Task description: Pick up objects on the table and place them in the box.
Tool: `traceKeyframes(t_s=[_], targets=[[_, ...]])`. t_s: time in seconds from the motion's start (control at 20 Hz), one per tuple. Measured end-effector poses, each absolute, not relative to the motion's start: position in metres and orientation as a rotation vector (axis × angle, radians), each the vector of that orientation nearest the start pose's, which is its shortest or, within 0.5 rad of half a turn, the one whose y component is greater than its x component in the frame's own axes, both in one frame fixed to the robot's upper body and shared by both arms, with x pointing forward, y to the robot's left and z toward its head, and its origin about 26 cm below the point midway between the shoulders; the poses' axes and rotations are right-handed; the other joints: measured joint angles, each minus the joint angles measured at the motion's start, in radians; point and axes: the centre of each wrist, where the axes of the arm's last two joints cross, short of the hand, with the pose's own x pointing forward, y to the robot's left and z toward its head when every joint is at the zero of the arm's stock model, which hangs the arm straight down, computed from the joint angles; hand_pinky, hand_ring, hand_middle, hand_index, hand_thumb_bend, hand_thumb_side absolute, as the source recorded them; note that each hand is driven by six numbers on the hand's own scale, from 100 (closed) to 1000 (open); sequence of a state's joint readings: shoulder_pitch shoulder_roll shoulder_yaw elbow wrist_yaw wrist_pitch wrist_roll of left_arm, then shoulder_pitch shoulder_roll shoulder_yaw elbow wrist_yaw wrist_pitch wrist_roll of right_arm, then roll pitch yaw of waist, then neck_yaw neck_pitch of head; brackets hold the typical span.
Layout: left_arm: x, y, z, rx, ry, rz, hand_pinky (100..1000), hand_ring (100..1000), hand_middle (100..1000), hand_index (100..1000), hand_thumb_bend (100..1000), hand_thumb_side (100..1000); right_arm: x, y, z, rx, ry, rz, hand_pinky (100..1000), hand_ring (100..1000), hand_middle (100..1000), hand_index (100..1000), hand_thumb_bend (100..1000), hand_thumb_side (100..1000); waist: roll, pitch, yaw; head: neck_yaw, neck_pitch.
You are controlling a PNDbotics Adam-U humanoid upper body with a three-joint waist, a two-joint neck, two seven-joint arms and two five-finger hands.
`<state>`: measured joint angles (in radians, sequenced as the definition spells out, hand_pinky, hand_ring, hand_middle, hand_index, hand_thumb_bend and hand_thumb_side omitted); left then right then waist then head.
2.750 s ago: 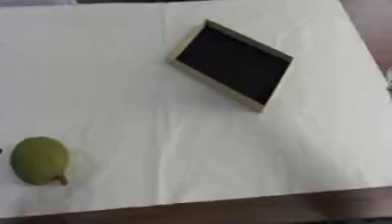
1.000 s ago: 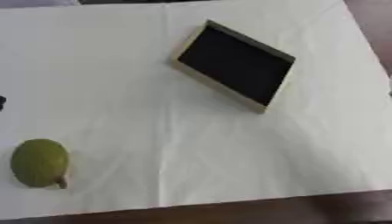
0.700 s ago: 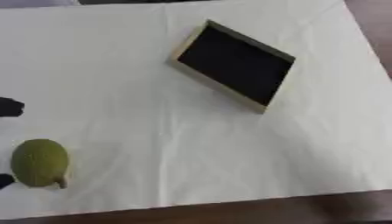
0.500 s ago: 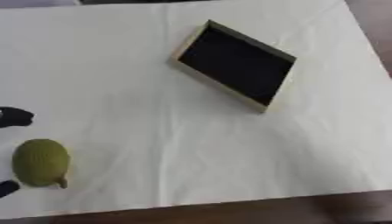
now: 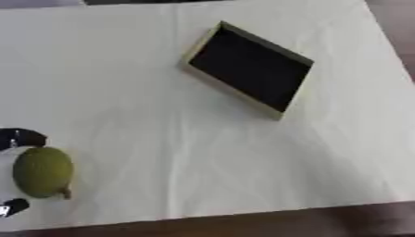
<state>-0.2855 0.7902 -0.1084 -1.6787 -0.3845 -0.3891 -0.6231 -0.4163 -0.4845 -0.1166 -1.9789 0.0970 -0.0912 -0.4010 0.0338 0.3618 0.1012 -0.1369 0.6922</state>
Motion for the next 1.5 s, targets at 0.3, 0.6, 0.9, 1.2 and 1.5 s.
traceKeyframes(t_s=[0.3,0.6,0.9,1.2,1.5], targets=[[0.333,0.353,0.169,0.443,-1.522,-1.752,903,876,792,891,348,306,0.305,-0.3,0.258,0.893,3.53,-0.019,842,703,626,726,100,644,0.0,0.001,-0.001,0.003,0.0],[0.334,0.352,0.169,0.437,-1.547,-1.708,733,683,591,638,164,103,0.305,-0.3,0.258,0.893,3.531,-0.019,842,703,625,726,100,646,0.0,0.001,0.002,0.003,0.0],[0.331,0.353,0.181,0.481,-1.633,-1.615,635,604,543,573,100,111,0.305,-0.3,0.258,0.893,3.531,-0.019,842,703,625,727,100,642,-0.005,0.001,0.008,0.003,0.0],[0.324,0.342,0.217,0.572,-1.824,-1.57,612,566,536,570,100,100,0.305,-0.299,0.259,0.889,3.529,-0.019,841,703,625,727,100,632,-0.005,0.001,0.009,0.004,0.001],[0.319,0.327,0.274,0.719,-2.017,-1.609,629,564,529,568,140,100,0.306,-0.297,0.26,0.863,3.53,-0.042,842,703,625,727,100,636,0.0,-0.001,-0.008,0.024,0.002]])
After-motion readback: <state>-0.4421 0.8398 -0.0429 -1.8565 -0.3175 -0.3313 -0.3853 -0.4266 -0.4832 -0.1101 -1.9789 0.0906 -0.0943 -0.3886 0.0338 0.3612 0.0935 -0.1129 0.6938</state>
